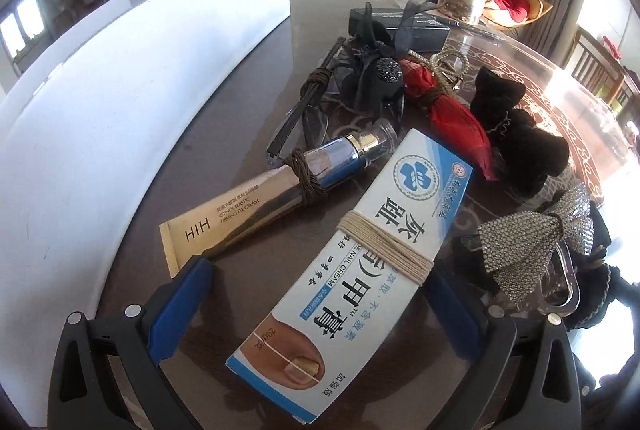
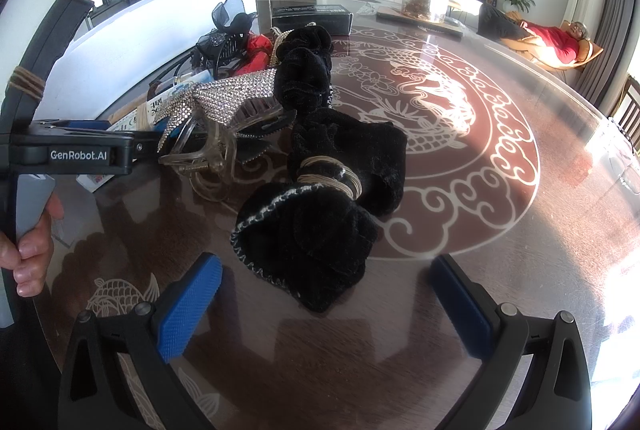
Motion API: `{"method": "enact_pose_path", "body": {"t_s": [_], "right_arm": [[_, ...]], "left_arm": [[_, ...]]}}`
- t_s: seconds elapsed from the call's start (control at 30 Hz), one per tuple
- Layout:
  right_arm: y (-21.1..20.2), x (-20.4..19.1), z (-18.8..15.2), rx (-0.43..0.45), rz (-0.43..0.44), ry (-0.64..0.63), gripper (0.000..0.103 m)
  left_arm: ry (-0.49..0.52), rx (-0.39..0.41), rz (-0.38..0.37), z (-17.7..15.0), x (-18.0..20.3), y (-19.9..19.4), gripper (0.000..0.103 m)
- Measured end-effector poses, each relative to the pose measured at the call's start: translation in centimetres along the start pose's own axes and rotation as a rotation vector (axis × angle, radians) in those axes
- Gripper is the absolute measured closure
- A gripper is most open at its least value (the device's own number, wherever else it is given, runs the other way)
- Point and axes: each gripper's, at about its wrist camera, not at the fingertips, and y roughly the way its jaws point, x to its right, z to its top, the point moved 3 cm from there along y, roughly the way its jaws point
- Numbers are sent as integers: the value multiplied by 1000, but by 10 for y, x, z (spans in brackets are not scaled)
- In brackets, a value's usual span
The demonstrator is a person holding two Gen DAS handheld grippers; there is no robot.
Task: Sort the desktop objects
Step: 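Grasp the blue-and-white ointment box with the left tool while the right tool grasps a black velvet pouch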
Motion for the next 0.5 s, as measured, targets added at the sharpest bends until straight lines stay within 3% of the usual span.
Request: {"method": "enact_pose_path", "body": {"t_s": [0.2, 0.33, 0.4, 0.5], "right_arm": [[0, 0, 0, 0, 0, 0, 0], [0, 0, 0, 0, 0, 0, 0], [0, 0, 0, 0, 0, 0, 0], [0, 0, 0, 1, 2, 0, 0]], "left_arm": [[57, 0, -40, -4, 3, -2, 0], [215, -6, -166, -13, 41, -10, 0], [279, 2, -166, -17, 54, -11, 0], [277, 0, -181, -18, 55, -15, 0]]}}
